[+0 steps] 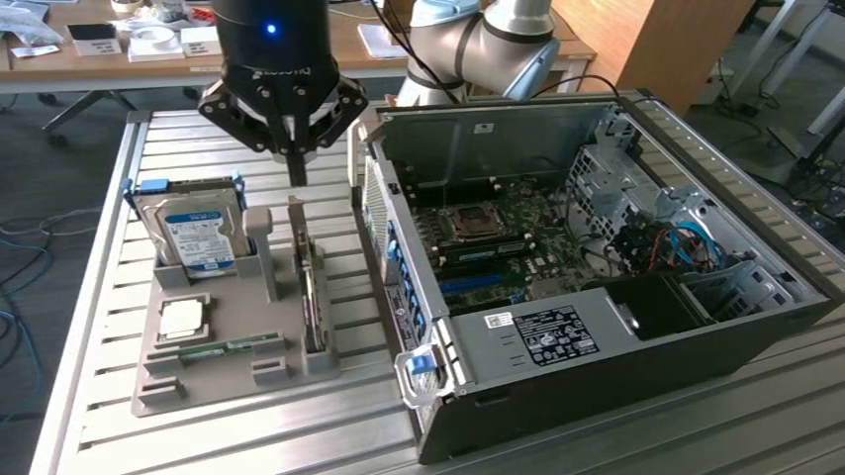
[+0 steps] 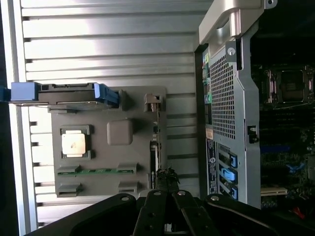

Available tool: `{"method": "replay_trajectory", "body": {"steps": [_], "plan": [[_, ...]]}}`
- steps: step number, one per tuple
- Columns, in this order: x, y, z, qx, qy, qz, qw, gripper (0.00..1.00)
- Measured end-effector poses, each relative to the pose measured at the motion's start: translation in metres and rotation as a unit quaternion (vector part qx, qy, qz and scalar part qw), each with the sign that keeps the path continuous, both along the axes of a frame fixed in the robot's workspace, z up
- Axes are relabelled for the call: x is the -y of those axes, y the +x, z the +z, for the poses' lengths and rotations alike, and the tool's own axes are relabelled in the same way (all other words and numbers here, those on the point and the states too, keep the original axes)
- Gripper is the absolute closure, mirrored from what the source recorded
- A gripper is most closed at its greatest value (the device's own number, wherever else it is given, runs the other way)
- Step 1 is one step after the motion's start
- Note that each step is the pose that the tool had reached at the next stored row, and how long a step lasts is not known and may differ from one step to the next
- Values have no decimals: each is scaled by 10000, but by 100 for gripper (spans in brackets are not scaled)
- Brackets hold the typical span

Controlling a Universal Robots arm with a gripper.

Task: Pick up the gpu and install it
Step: 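Reach for the gpu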

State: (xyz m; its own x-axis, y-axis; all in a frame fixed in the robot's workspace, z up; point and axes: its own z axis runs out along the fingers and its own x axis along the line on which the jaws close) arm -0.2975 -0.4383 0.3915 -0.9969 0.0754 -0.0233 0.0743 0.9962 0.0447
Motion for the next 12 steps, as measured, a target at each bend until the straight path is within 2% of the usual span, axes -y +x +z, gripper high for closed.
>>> {"method": "replay_trajectory", "body": {"steps": [12], "plan": [[13, -9, 0, 0, 0, 1, 10000, 89]]}}
